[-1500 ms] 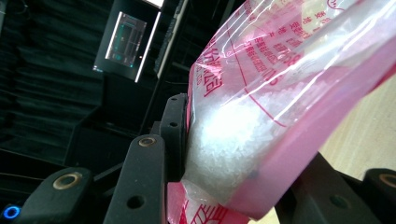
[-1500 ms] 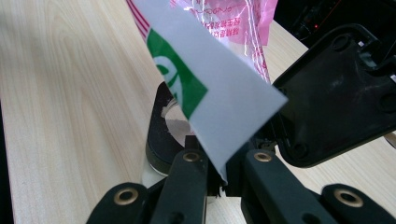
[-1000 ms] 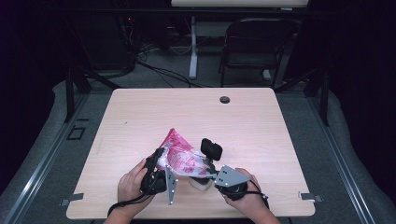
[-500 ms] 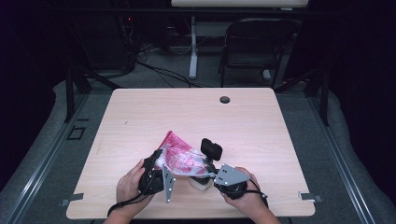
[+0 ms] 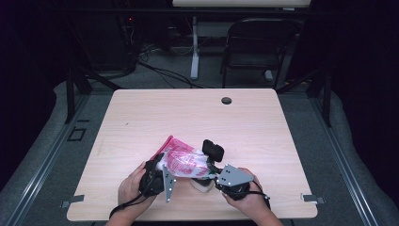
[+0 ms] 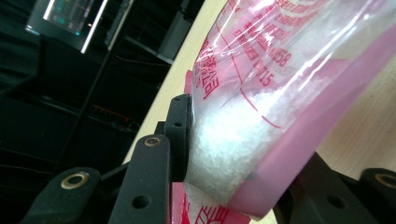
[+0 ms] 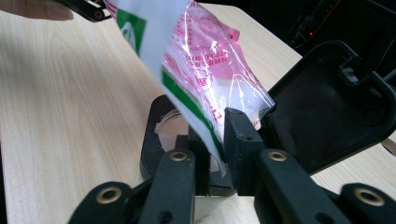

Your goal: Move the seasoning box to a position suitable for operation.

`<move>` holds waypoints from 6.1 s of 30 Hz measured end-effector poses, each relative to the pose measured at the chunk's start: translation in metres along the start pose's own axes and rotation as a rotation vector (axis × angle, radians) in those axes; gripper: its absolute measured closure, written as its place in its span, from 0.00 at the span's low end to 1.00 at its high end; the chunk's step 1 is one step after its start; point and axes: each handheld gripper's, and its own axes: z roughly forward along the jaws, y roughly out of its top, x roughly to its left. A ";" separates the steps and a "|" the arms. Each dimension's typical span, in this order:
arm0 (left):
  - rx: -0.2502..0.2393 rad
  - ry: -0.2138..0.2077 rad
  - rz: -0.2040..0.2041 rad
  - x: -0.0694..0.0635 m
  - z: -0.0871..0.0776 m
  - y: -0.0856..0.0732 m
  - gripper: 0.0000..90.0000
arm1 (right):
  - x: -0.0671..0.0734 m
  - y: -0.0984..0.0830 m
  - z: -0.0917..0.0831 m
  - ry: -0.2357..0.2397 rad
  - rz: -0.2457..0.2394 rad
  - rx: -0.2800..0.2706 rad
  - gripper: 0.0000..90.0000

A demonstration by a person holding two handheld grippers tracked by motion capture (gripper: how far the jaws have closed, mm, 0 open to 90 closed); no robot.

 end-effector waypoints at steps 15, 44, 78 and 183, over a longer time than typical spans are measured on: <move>0.008 -0.118 -0.101 0.003 0.009 -0.011 0.77 | -0.001 0.001 0.000 0.006 0.018 -0.018 0.81; -0.015 -0.258 -0.248 0.013 0.019 -0.030 0.78 | -0.009 -0.002 0.000 -0.008 0.068 -0.026 0.71; -0.043 -0.346 -0.425 0.022 0.023 -0.039 0.78 | -0.010 -0.004 0.001 0.004 0.082 -0.018 0.69; 0.168 -0.166 -0.771 0.059 0.044 -0.115 0.78 | -0.011 -0.006 0.001 0.001 0.107 -0.017 0.67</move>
